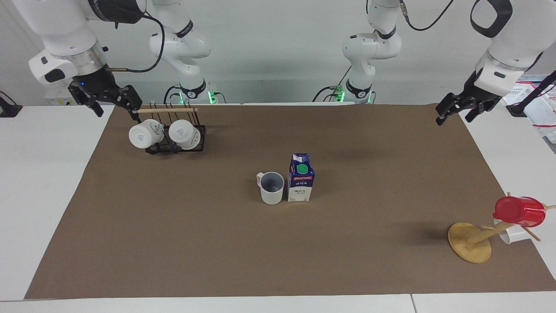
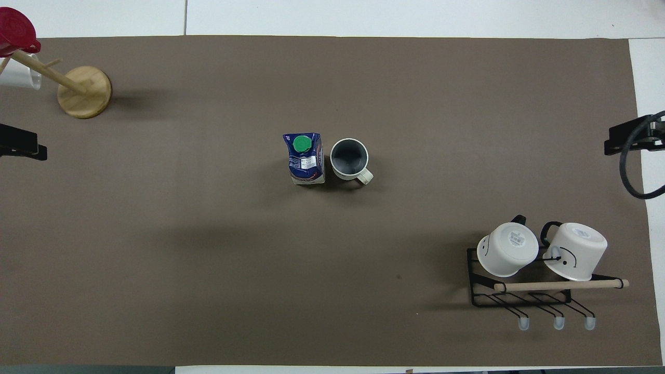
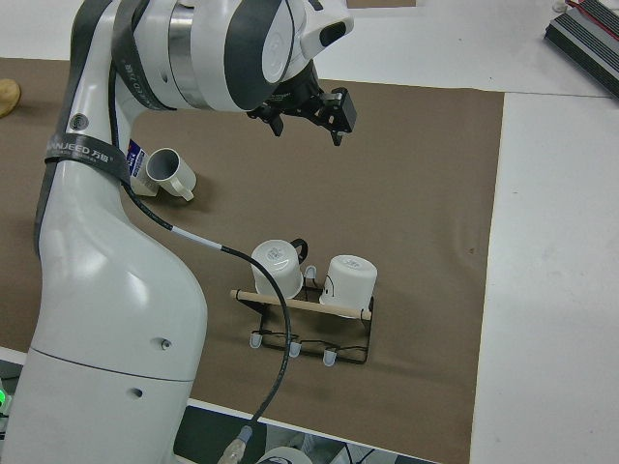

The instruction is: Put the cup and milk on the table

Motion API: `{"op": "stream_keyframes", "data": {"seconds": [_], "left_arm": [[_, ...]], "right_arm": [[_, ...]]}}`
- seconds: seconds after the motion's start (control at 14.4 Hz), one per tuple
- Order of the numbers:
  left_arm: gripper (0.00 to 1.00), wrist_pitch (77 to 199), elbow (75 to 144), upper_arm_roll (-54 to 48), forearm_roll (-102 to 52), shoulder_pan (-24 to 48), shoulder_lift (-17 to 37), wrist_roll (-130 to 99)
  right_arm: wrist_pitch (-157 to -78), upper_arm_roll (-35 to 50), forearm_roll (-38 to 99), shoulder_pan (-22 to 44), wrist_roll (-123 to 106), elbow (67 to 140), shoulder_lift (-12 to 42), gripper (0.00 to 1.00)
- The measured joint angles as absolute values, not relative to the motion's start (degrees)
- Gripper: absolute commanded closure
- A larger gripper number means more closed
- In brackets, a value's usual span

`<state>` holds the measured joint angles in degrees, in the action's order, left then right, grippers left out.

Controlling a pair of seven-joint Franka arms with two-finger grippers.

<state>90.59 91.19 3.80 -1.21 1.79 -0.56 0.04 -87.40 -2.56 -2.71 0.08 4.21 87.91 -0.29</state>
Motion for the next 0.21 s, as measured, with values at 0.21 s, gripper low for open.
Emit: {"op": "stream_keyframes", "data": {"seconds": [0.21], "left_arm": [[0.0,90.6,91.2,3.6,-1.2,1.8,-0.6,0.1]], "right_arm": [[-87.8,-2.6,-2.7,0.1,4.2,87.9,-0.3,0.0]]}}
